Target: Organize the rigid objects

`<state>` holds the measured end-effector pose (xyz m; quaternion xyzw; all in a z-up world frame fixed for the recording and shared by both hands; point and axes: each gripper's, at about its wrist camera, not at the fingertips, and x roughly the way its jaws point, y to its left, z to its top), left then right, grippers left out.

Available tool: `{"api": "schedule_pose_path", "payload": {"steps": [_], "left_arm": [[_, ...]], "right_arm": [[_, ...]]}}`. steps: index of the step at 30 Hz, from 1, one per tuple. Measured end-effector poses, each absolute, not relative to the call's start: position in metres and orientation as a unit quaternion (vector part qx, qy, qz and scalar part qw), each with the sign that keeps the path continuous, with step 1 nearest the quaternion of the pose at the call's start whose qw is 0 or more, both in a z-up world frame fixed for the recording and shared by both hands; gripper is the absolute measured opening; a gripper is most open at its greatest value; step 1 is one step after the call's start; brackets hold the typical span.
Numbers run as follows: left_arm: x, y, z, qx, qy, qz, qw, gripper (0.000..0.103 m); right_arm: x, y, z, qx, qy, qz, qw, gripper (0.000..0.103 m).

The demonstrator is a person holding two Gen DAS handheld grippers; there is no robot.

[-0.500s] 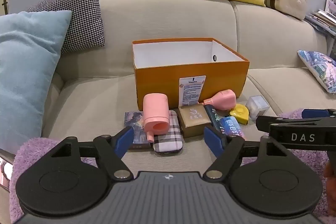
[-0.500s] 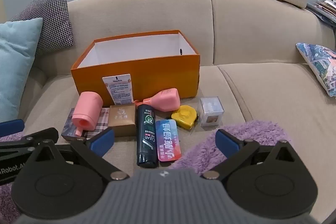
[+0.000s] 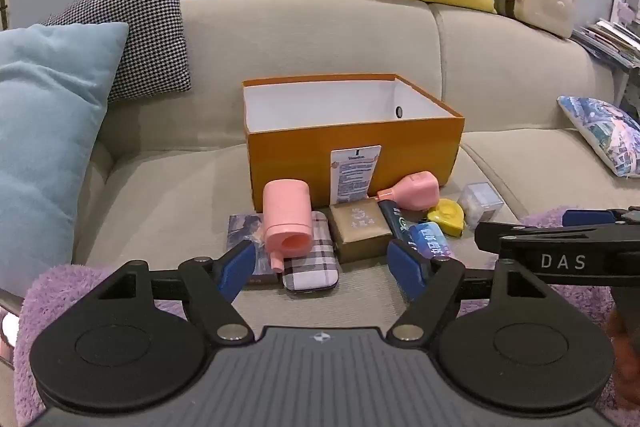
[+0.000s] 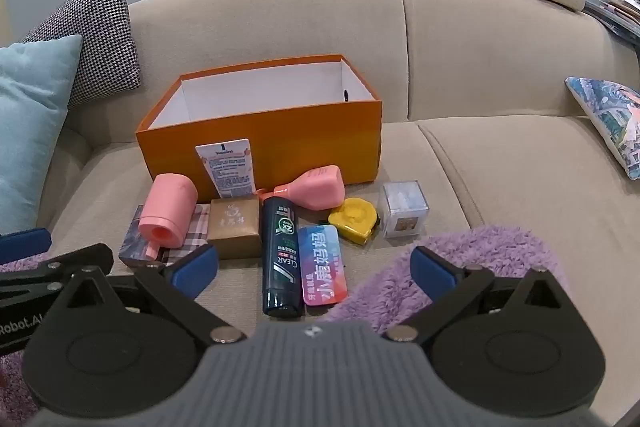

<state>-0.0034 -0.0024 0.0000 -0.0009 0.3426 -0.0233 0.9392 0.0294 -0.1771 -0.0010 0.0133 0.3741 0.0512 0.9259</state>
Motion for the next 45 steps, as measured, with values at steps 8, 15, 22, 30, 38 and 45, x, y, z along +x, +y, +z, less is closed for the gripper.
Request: {"api": "schedule_pose_path", "payload": {"steps": [8, 15, 22, 30, 38, 45], "left_arm": [[-0.0039, -0.0024, 0.0012, 0.001, 0.341, -0.015, 0.94, 0.088], [-0.0041, -0.0044, 0.0023, 0.005, 0.341, -0.014, 0.94, 0.088], [-0.0042, -0.0036, 0.0024, 0.007, 0.342, -0.012, 0.94, 0.088], [-0.0037, -0.0021, 0.003, 0.008, 0.343, -0.013, 0.939, 0.088], [-0.0045, -0.0021, 0.003, 0.008, 0.343, -0.013, 0.939, 0.088], [-0.0047, -0.0024, 0.0028, 0.008, 0.342, -0.013, 0.939, 0.088]], "right_arm": [[0.0289, -0.1776, -0.0023, 0.017, 0.376, 0.053, 0.925, 0.102], [0.0275, -0.1766, -0.002, 0.019, 0.376, 0.054, 0.925, 0.102], [0.0274, -0.1773, -0.0023, 0.021, 0.376, 0.054, 0.925, 0.102], [0.0273, -0.1777, -0.0023, 0.022, 0.376, 0.054, 0.925, 0.102], [0.0269, -0.1778, -0.0031, 0.022, 0.376, 0.054, 0.925, 0.102], [0.0269, -0.1778, -0.0038, 0.022, 0.377, 0.054, 0.924, 0.102]]}}
